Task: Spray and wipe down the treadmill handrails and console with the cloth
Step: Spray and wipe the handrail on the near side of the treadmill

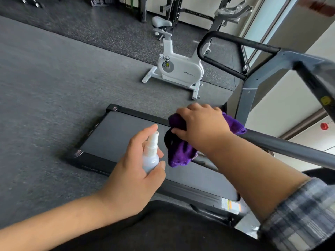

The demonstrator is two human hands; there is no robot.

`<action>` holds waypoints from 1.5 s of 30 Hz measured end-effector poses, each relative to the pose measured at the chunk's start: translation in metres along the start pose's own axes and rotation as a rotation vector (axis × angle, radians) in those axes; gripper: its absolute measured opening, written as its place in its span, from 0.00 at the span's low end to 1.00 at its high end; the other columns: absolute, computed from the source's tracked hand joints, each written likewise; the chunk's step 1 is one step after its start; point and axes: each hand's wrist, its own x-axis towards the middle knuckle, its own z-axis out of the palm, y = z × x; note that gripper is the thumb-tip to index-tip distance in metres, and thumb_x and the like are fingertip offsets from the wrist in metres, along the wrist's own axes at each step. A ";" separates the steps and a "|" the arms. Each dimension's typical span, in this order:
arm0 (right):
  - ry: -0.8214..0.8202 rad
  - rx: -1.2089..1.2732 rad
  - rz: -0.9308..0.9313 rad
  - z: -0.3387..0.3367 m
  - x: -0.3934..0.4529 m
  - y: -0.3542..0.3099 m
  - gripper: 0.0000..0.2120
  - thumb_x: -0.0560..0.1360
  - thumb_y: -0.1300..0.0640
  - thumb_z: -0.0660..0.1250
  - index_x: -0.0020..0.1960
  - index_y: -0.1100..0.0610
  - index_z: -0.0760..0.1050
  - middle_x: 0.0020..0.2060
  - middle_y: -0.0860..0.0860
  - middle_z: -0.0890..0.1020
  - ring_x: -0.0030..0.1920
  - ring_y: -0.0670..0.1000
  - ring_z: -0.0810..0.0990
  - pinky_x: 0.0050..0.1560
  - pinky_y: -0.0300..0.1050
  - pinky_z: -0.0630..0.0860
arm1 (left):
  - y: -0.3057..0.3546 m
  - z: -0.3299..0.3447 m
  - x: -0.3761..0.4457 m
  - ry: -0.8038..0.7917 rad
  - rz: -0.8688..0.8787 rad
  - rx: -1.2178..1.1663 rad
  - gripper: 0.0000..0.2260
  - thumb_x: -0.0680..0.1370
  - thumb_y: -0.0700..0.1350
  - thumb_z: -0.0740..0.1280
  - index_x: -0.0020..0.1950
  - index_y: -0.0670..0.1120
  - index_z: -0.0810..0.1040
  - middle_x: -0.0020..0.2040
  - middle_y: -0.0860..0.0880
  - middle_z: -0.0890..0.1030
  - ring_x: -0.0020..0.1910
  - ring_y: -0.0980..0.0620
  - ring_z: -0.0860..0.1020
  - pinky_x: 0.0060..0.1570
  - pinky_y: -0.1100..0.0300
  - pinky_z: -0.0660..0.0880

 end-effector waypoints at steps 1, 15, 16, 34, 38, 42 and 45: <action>0.014 0.048 0.045 0.000 -0.007 0.009 0.29 0.73 0.30 0.62 0.68 0.43 0.68 0.60 0.49 0.77 0.59 0.58 0.75 0.58 0.56 0.69 | 0.001 0.000 0.001 0.002 0.006 0.009 0.34 0.72 0.44 0.66 0.63 0.79 0.55 0.51 0.59 0.76 0.51 0.55 0.77 0.48 0.74 0.70; 0.148 0.118 0.294 0.007 -0.025 0.026 0.29 0.76 0.29 0.50 0.62 0.50 0.73 0.52 0.51 0.82 0.54 0.60 0.79 0.53 0.55 0.72 | -0.014 -0.018 -0.009 0.003 -0.051 0.057 0.39 0.75 0.37 0.69 0.64 0.78 0.56 0.51 0.60 0.76 0.50 0.55 0.77 0.48 0.76 0.70; 0.117 0.086 0.235 0.005 -0.019 0.021 0.30 0.75 0.29 0.52 0.64 0.49 0.71 0.53 0.52 0.81 0.54 0.60 0.79 0.52 0.54 0.72 | -0.014 -0.015 -0.008 0.000 -0.050 0.053 0.37 0.75 0.39 0.69 0.64 0.77 0.56 0.51 0.60 0.76 0.50 0.55 0.77 0.48 0.75 0.70; 0.277 0.287 0.476 0.031 -0.102 0.126 0.24 0.76 0.43 0.52 0.69 0.47 0.72 0.55 0.51 0.84 0.56 0.60 0.79 0.62 0.55 0.70 | 0.021 0.052 0.039 -0.213 0.038 0.046 0.42 0.76 0.39 0.68 0.59 0.85 0.51 0.51 0.62 0.76 0.51 0.60 0.76 0.45 0.79 0.67; 0.301 0.229 0.406 0.032 -0.078 0.085 0.27 0.74 0.35 0.55 0.67 0.45 0.73 0.55 0.48 0.83 0.55 0.59 0.80 0.58 0.55 0.70 | 0.029 0.061 0.046 -0.232 0.043 0.065 0.41 0.76 0.39 0.68 0.59 0.84 0.52 0.51 0.62 0.76 0.51 0.60 0.75 0.43 0.78 0.68; 0.313 0.164 0.377 0.038 -0.057 0.060 0.32 0.72 0.27 0.55 0.63 0.47 0.75 0.50 0.48 0.82 0.50 0.58 0.79 0.52 0.55 0.69 | 0.040 0.078 0.051 -0.242 0.068 0.093 0.41 0.75 0.39 0.69 0.60 0.84 0.53 0.58 0.61 0.76 0.56 0.64 0.75 0.48 0.79 0.68; 0.315 0.165 0.292 0.042 -0.066 0.080 0.33 0.72 0.29 0.59 0.67 0.50 0.73 0.51 0.49 0.82 0.51 0.57 0.79 0.53 0.55 0.70 | 0.049 0.095 0.049 -0.276 0.085 0.109 0.41 0.74 0.39 0.70 0.61 0.83 0.54 0.60 0.56 0.77 0.57 0.63 0.74 0.51 0.77 0.68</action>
